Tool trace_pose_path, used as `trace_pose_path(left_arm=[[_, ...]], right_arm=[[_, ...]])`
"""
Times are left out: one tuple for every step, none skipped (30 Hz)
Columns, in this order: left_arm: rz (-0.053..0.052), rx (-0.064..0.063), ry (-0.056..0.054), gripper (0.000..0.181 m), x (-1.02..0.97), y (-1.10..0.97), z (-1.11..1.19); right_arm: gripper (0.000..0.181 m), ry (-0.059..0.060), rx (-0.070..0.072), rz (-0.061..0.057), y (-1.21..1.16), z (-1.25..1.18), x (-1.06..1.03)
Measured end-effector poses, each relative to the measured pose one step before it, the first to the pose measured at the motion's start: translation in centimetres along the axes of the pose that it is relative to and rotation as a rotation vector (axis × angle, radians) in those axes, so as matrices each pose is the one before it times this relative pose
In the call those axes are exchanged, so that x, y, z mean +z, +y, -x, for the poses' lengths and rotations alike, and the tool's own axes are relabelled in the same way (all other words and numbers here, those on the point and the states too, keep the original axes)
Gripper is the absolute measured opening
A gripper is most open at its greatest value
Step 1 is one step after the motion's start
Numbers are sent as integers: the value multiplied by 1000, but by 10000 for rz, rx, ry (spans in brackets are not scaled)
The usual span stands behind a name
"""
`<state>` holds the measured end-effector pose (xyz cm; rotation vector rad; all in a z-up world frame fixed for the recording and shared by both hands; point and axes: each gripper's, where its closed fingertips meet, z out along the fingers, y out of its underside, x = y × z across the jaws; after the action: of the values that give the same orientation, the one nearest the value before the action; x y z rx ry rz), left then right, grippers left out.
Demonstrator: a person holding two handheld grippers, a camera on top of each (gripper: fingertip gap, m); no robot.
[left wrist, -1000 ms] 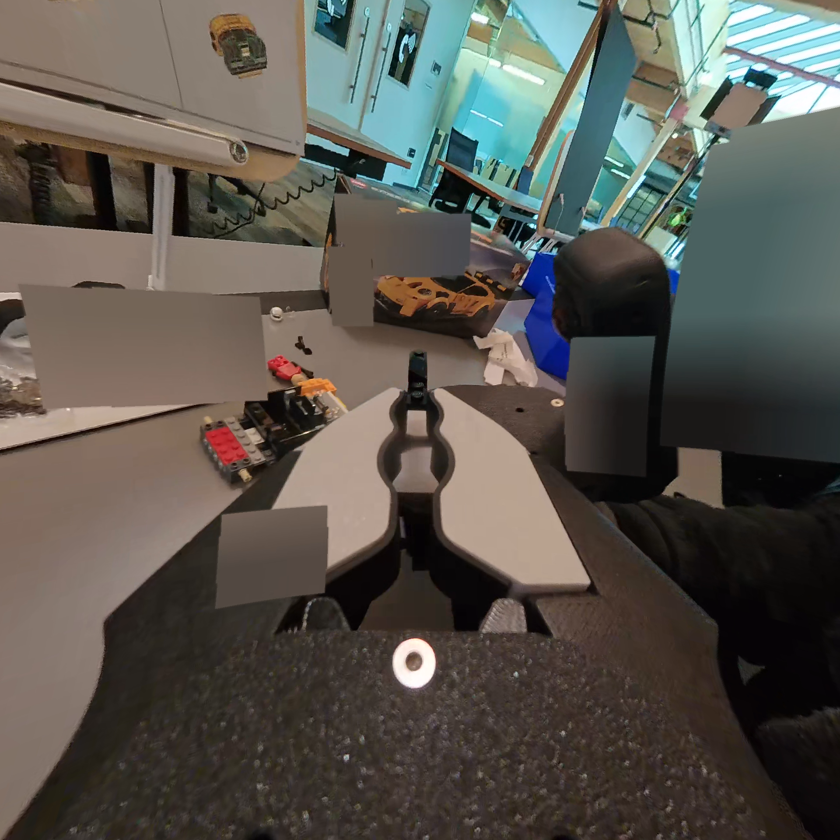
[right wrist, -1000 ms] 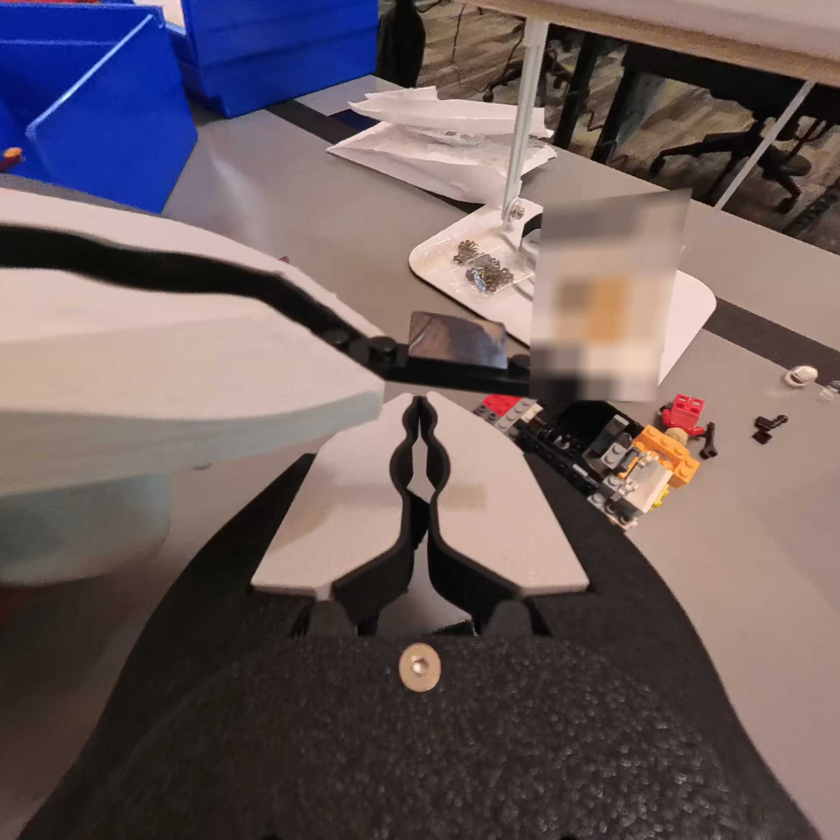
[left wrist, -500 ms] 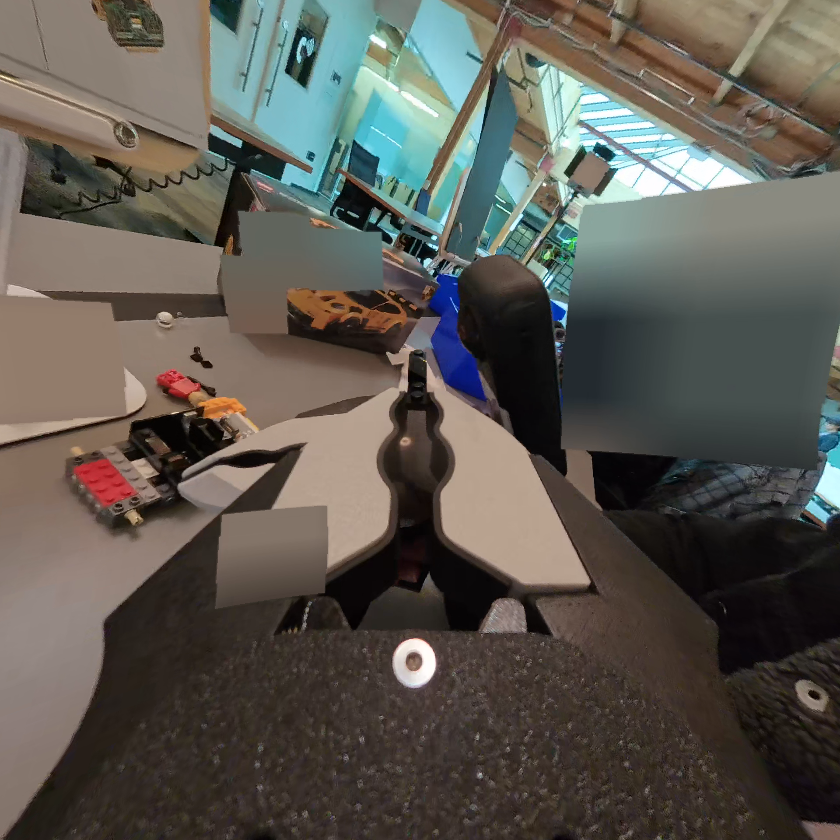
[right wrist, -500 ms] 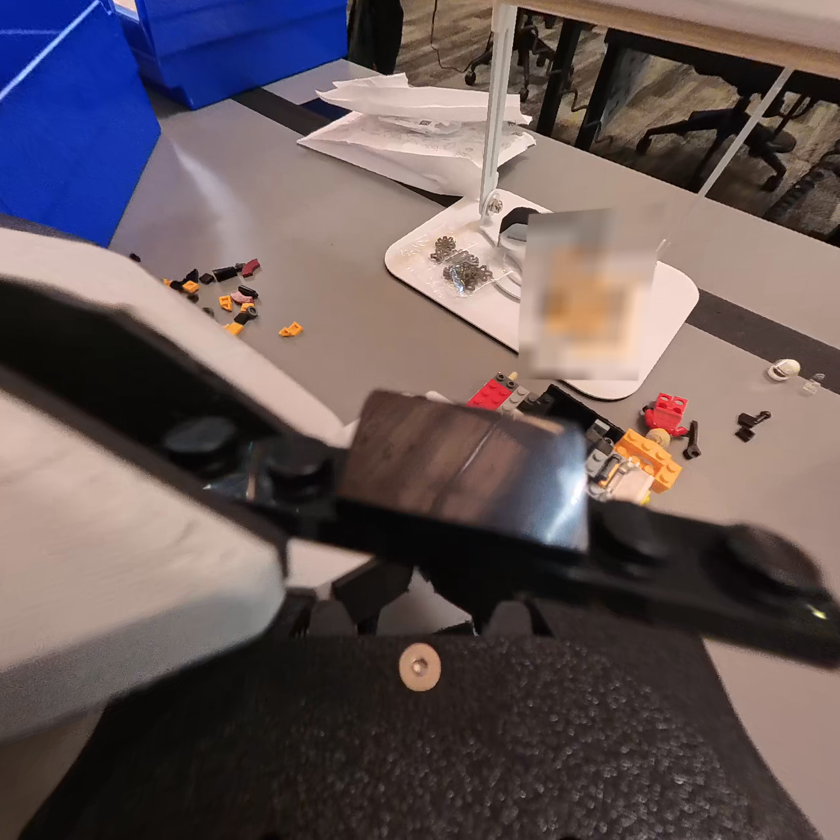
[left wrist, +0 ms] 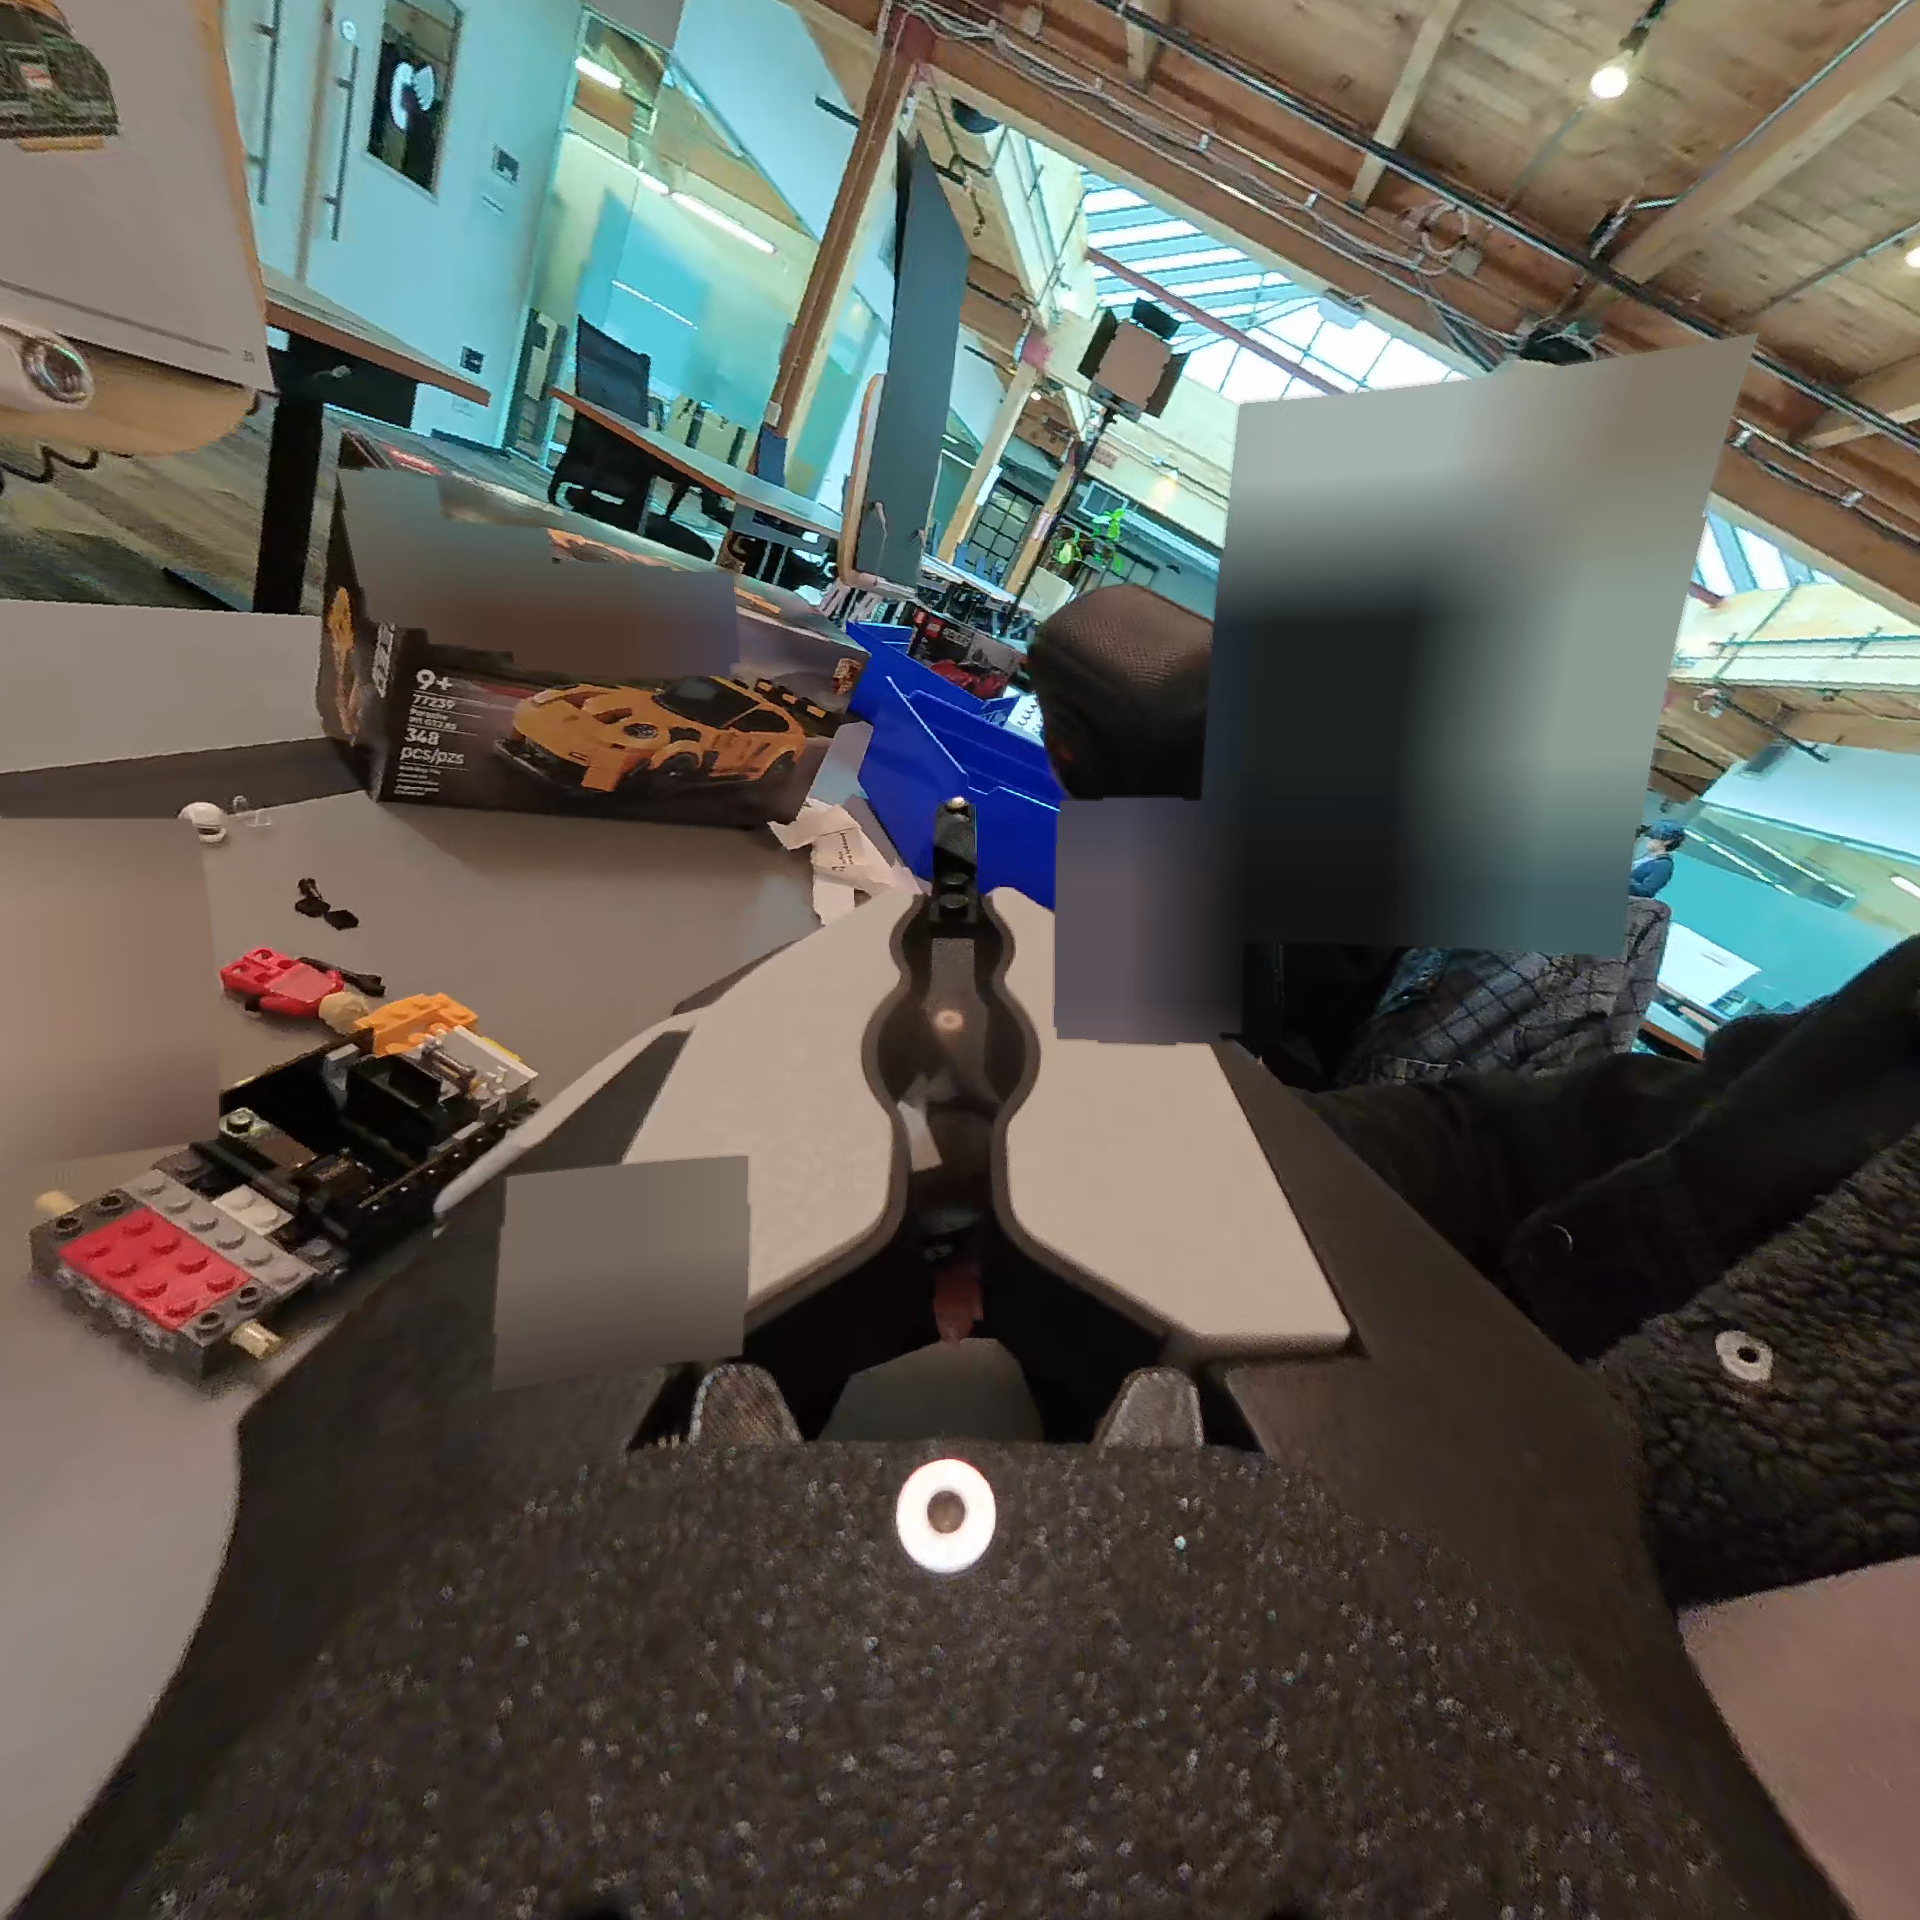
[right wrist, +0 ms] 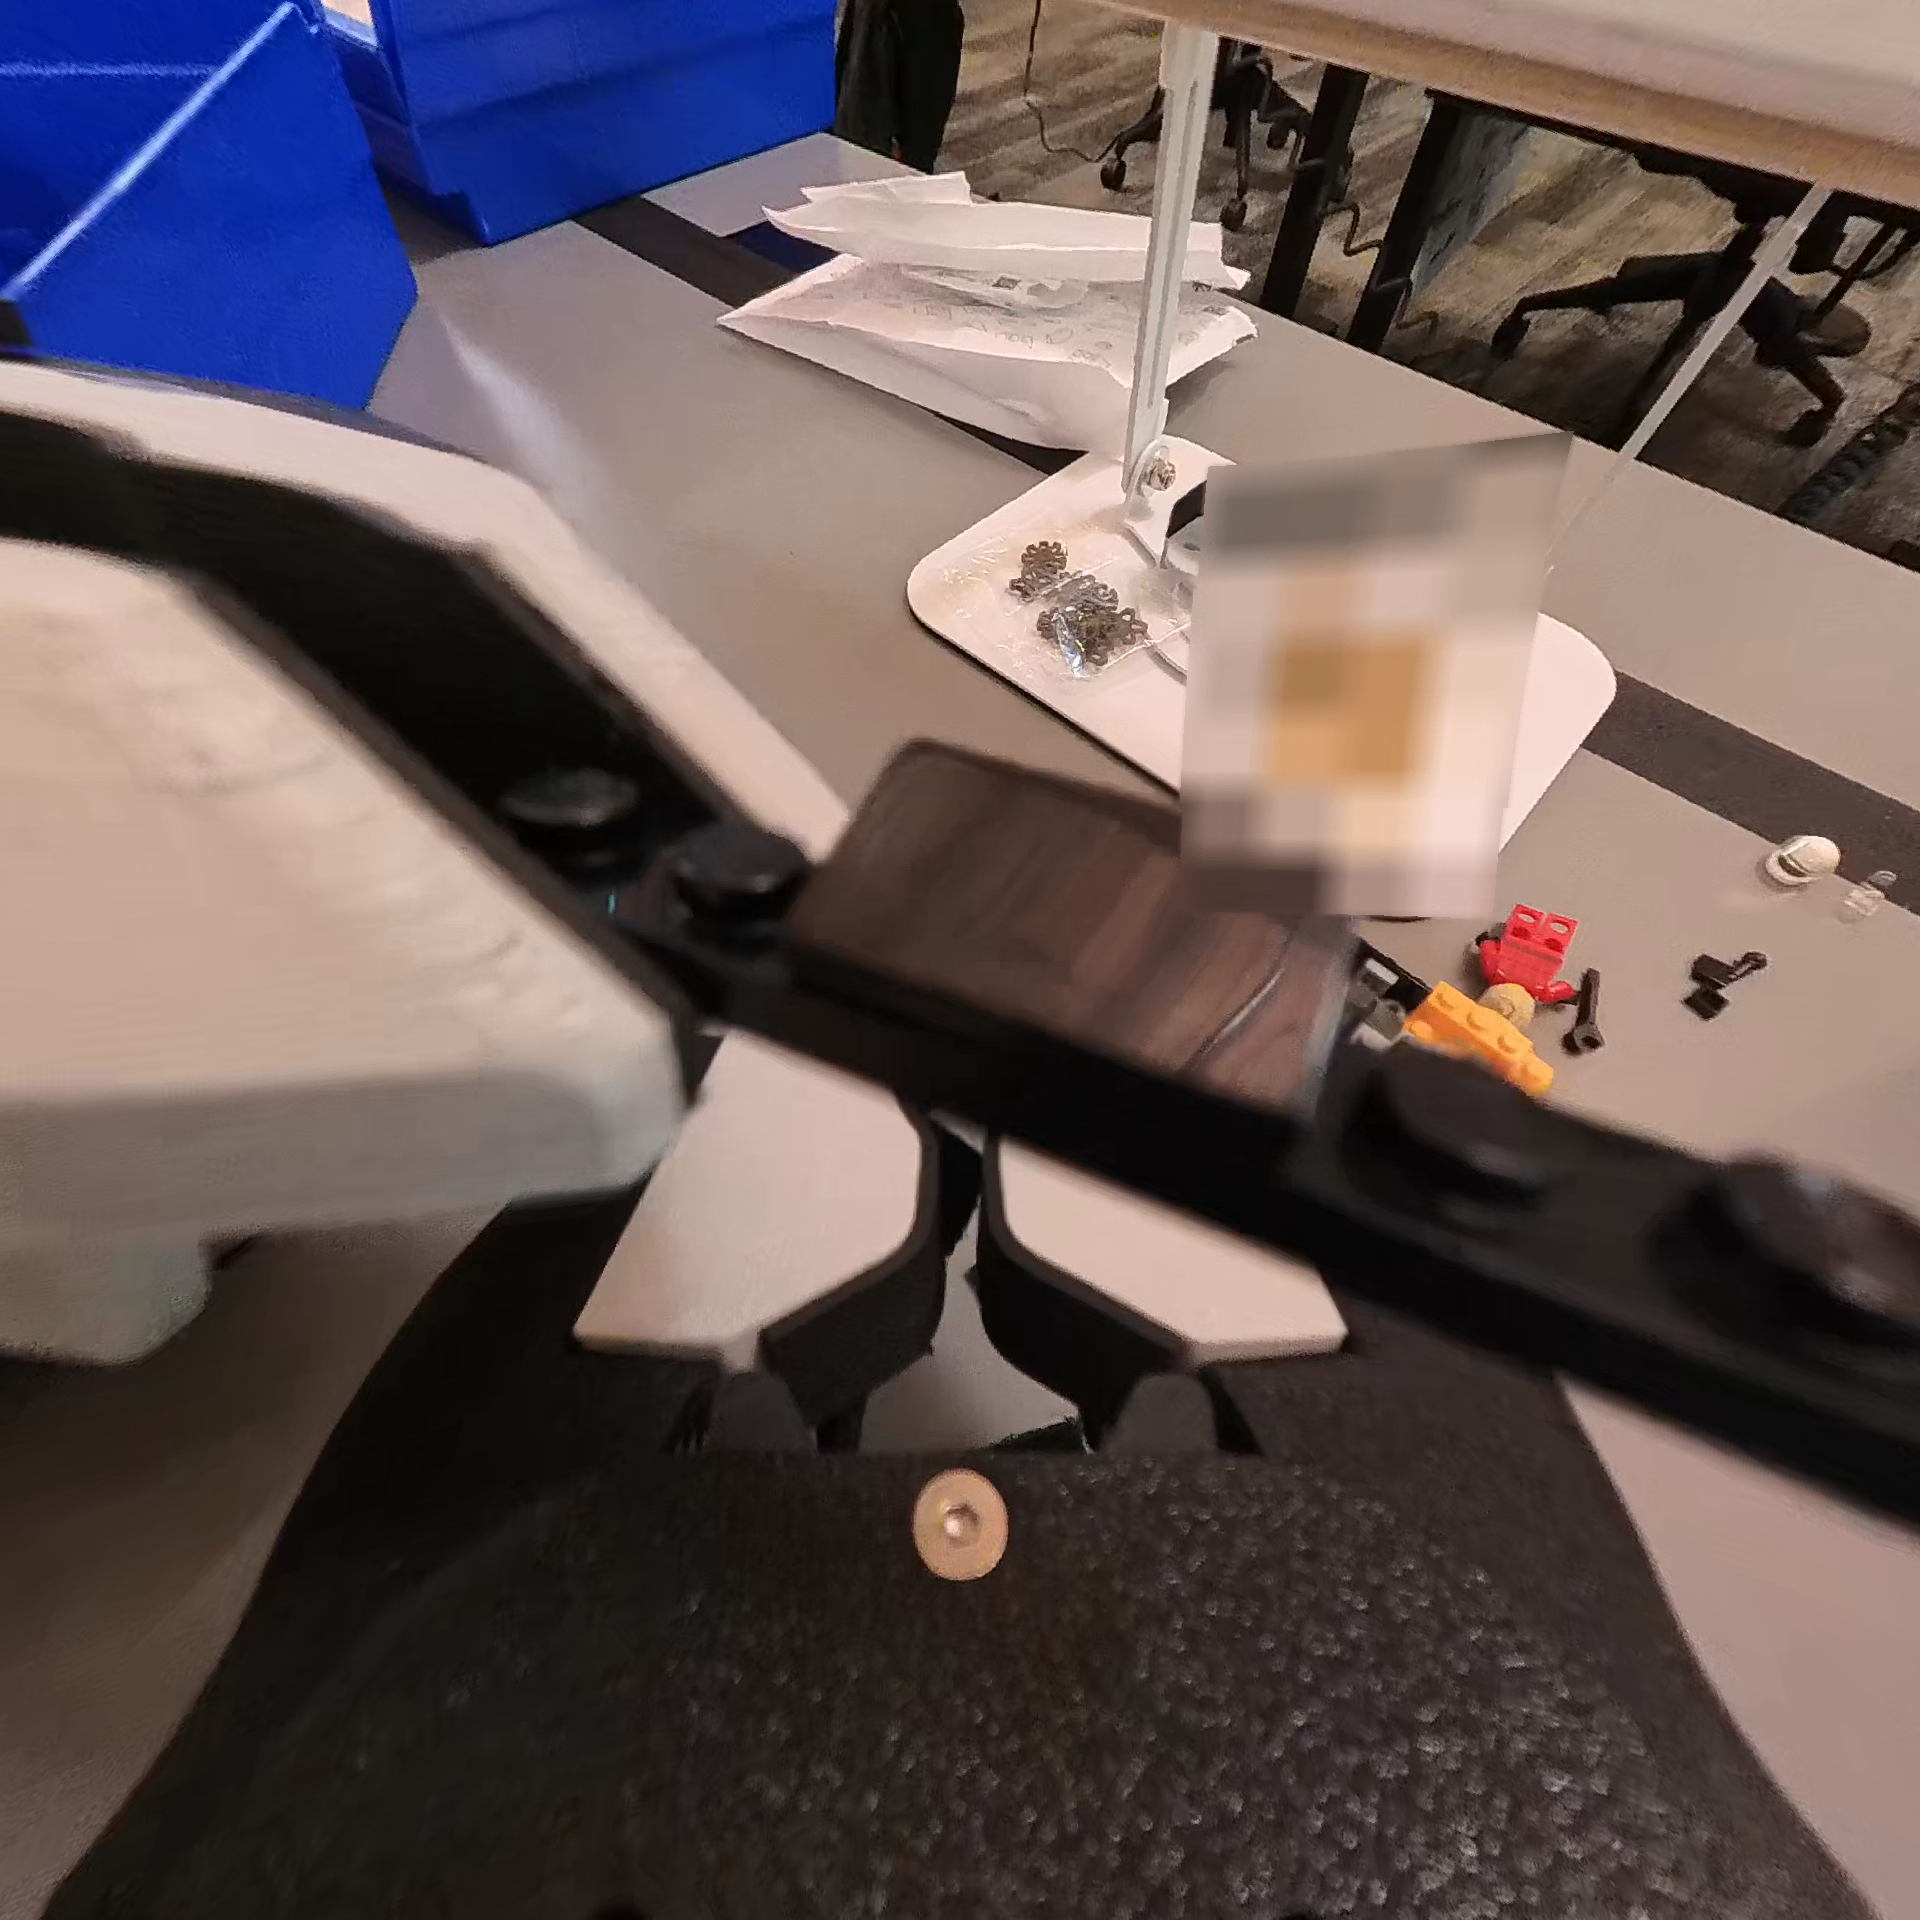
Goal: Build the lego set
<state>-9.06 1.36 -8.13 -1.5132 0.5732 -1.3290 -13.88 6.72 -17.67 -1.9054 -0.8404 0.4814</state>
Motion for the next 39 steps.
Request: trace_pose_path(left_arm=[[24,62,78,8,-59,8,245],[51,125,130,8,-66,26,221],[0,53,191,8,-82,-81,147],[-19,36,322,8,-58,-140,-72],[-7,82,254,8,-45,-153,1],[6,127,226,8,-43,-112,28],[-2,51,318,8,-16,-124,-99],[-5,49,251,8,-10,-118,-3],[49,98,238,8,12,-35,29],[38,96,192,8,21,-33,83],[8,45,265,8,5,-71,-32],[-27,13,249,8,-22,-96,-21],[-2,8,249,8,-37,-62,-26],[22,8,232,8,-68,-2,-26],[-5,22,209,8,-82,-49,-31],[7,23,212,8,-62,-42,-52],[36,57,163,8,-51,-12,-11],[37,59,188,8,-27,-39,-62],[24,37,205,8,-24,-52,-77],[27,56,190,8,-38,-44,-65],[54,63,198,8,-45,18,-72],[57,41,211,7,-44,31,-90],[39,12,218,7,-59,4,-91],[43,6,218,7,-55,3,-97],[55,0,218,7,-63,0,-106],[70,8,190,7,-63,14,-75],[66,-9,207,8,-78,14,-100],[35,-34,231,8,-93,-37,-139],[17,-39,265,8,-86,-73,-181],[52,-38,247,8,-73,-43,-185],[91,-16,216,8,-67,12,-149],[97,-38,233,8,-33,31,-192],[80,-57,266,8,-4,13,-250],[80,-73,291,8,4,-2,-270],[51,-76,306,8,7,-10,-298],[58,-85,298,8,42,-54,-300],[30,-27,219,8,31,-84,-166],[8,-44,238,8,10,-78,-112],[49,-66,237,8,67,-23,-182]], right_arm=[[0,-73,-15,11,-27,134,-84],[0,-78,10,11,-27,158,-83],[0,-68,-22,8,-53,158,-82],[0,-43,-43,-1,-59,126,-87],[0,-54,-13,-10,-61,133,-77],[0,-72,10,9,-36,137,-69],[0,-55,-2,14,-32,113,-65],[0,-46,-21,-10,-68,104,-82],[0,-44,-26,-5,-55,112,-79],[0,-45,-17,-14,-84,120,-82],[0,-48,-9,-20,-85,118,-91],[0,-48,-18,8,-62,109,-85],[0,-40,-20,-19,-94,114,-93],[0,-46,-15,-13,-100,110,-91],[0,-49,-18,-1,-83,111,-82],[0,-36,-25,0,-64,89,-73],[0,-21,-26,-6,-72,70,-68],[0,-31,-17,6,-49,66,-69],[0,-49,-5,8,-71,96,-66],[0,-34,-17,-14,-82,88,-86],[0,-21,-43,-5,-90,82,-98],[0,-56,-32,7,-90,132,-99],[0,-81,-10,-4,-113,167,-97],[0,-61,-16,-3,-99,132,-100],[0,-55,-44,-1,-107,133,-101],[0,-51,-42,-15,-115,125,-111],[0,-60,-29,9,-98,141,-102],[0,-75,-32,16,-75,179,-89],[0,-57,-30,7,-92,151,-93],[0,-56,-39,4,-83,160,-96],[0,-46,-45,-1,-96,141,-80],[0,-63,-45,21,-54,168,-78],[0,-72,-22,18,-63,179,-66],[0,-79,-22,18,-56,177,-80],[0,-79,-49,20,-46,198,-51],[0,-76,-55,8,-54,201,-58],[0,-73,-48,-8,-76,192,-66],[0,-85,-51,-4,-71,206,-68],[0,-77,-43,12,-68,189,-66]])
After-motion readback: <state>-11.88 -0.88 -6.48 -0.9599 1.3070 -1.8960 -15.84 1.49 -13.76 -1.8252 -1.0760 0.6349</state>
